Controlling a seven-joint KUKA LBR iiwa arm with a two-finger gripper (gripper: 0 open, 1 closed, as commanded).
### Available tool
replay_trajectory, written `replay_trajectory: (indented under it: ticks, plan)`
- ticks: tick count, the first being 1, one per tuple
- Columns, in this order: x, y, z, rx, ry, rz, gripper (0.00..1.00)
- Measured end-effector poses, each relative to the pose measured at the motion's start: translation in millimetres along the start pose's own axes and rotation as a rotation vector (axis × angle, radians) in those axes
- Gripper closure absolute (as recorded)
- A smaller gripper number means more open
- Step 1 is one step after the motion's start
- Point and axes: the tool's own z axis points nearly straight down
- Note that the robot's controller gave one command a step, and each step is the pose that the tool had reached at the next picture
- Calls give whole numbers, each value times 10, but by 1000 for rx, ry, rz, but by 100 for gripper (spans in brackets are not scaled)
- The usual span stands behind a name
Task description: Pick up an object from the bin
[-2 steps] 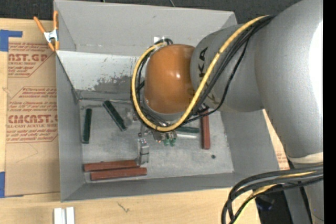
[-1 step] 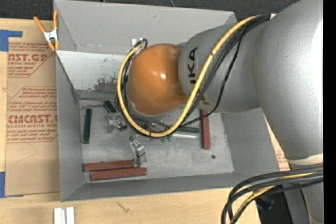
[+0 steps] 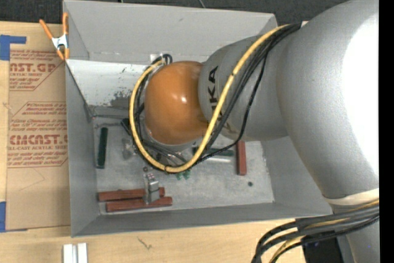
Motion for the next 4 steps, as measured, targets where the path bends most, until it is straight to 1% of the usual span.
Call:
replay_trajectory:
  ticks: [1, 2, 4]
  plan:
    - [34, 218, 293, 1, 1, -76, 0]
    - [24, 454, 498, 3, 1, 14, 100]
    - [31, 453, 472, 3, 2, 15, 100]
